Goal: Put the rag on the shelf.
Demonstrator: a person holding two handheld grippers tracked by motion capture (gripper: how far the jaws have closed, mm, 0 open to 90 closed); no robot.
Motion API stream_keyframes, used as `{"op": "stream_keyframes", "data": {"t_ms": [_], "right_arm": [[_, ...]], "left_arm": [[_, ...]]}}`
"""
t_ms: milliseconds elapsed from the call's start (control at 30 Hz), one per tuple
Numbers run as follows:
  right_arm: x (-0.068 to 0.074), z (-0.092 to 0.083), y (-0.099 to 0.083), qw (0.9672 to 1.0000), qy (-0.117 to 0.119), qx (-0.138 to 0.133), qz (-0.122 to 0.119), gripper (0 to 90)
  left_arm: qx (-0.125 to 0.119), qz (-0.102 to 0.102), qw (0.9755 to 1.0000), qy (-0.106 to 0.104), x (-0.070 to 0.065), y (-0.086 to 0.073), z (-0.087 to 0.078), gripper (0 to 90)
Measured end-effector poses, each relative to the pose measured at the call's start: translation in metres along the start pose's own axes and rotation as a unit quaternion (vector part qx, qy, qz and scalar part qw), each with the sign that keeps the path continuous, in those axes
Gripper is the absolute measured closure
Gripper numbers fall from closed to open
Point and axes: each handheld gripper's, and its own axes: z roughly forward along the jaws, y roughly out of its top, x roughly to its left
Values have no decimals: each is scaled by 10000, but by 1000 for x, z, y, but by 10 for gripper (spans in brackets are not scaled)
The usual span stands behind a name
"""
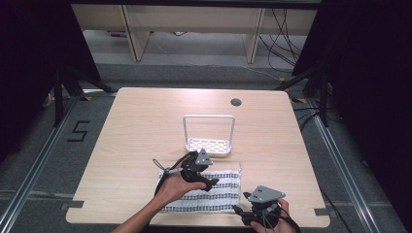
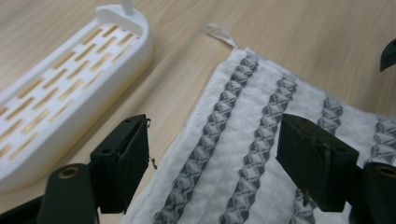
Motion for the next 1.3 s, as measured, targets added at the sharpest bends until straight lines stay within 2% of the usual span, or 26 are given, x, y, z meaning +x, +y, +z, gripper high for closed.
{"op": "stream_keyframes", "data": {"t_ms": [100,133,233,300,333,433,467,533,567,600,633,667,733,767,867,933,1000,1233,1267,1300], "right_arm": [[0,0,0,10000,-14,-7,1,437],[0,0,-1,10000,-16,6,19,447],[1,1,-1,10000,-5,8,10,451],[4,1,-1,9999,28,115,76,462],[3,2,-1,9999,30,98,-35,471],[3,3,-1,9999,43,151,-52,481],[5,4,-2,9998,48,207,5,491],[3,4,-2,9997,55,221,-61,495],[4,4,-2,9996,65,276,3,502],[5,4,-3,9995,68,296,57,505],[5,5,-3,9996,66,290,19,512],[4,5,-3,9995,89,299,-56,519],[4,6,-3,9995,94,311,-58,520],[6,7,-3,9994,91,343,21,521],[7,9,-3,9993,109,368,-21,521],[8,9,-3,9990,134,422,-2,523],[7,10,-3,9991,119,395,-92,525],[6,12,-4,9989,143,444,-32,526],[6,13,-4,9990,148,426,-25,527],[6,13,-4,9990,148,426,-25,527]], "left_arm": [[38,72,10000,-12,0,6,5,258],[103,188,9997,-76,0,11,9,274],[153,212,9996,-136,0,15,13,284],[165,431,9987,-234,-3,22,20,311],[189,489,9983,-256,-4,24,22,319],[211,468,9982,-320,-5,27,28,333],[348,610,9969,-363,-5,31,34,336],[385,593,9966,-414,-5,33,38,338],[378,605,9963,-470,-4,34,40,337],[325,524,9970,-468,-5,35,43,338],[349,547,9965,-530,-4,36,44,338],[411,574,9960,-545,-4,37,47,338],[423,566,9960,-554,-5,36,50,338],[448,580,9956,-576,-5,36,52,338],[471,546,9956,-599,-5,37,56,336],[513,599,9948,-645,-6,39,59,333],[552,645,9942,-664,-8,42,62,332],[607,696,9929,-753,-13,48,67,353],[614,600,9933,-773,-14,47,70,364],[614,600,9933,-773,-14,47,70,372]]}}
